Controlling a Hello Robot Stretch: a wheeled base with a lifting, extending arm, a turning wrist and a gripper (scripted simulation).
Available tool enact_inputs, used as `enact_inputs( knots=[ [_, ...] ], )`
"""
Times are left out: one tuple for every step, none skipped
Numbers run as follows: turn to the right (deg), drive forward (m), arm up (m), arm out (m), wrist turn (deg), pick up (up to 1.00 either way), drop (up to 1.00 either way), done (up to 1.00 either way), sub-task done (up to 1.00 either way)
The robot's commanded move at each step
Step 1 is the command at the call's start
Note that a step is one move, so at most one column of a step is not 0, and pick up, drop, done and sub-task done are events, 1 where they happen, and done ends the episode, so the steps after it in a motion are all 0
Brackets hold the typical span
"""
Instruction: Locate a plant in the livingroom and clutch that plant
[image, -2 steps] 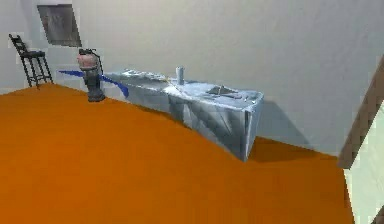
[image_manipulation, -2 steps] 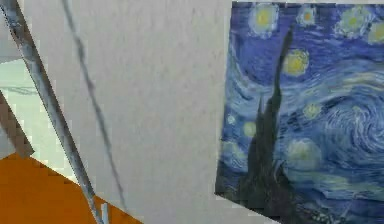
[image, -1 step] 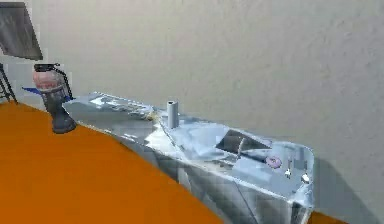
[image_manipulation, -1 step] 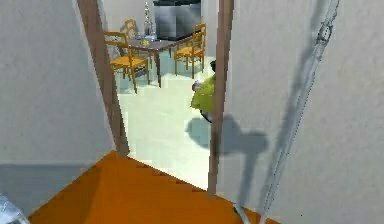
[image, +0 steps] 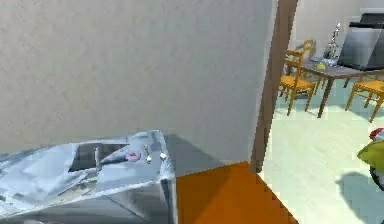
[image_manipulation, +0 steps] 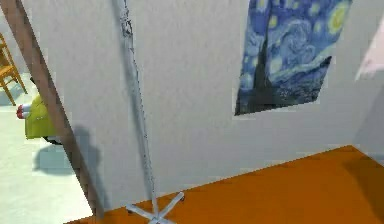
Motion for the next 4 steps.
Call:
enact_inputs(
  knots=[
    [39.0, 0.00, 0.00, 0.00, 0.0, 0.00, 0.00, 0.00, 0.00],
    [0.0, 1.00, 0.00, 0.00, 0.0, 0.00, 0.00, 0.00, 0.00],
    [6.0, 0.00, 0.00, 0.00, 0.0, 0.00, 0.00, 0.00, 0.00],
    [0.0, 0.55, 0.00, 0.00, 0.0, 0.00, 0.00, 0.00, 0.00]
  ],
)
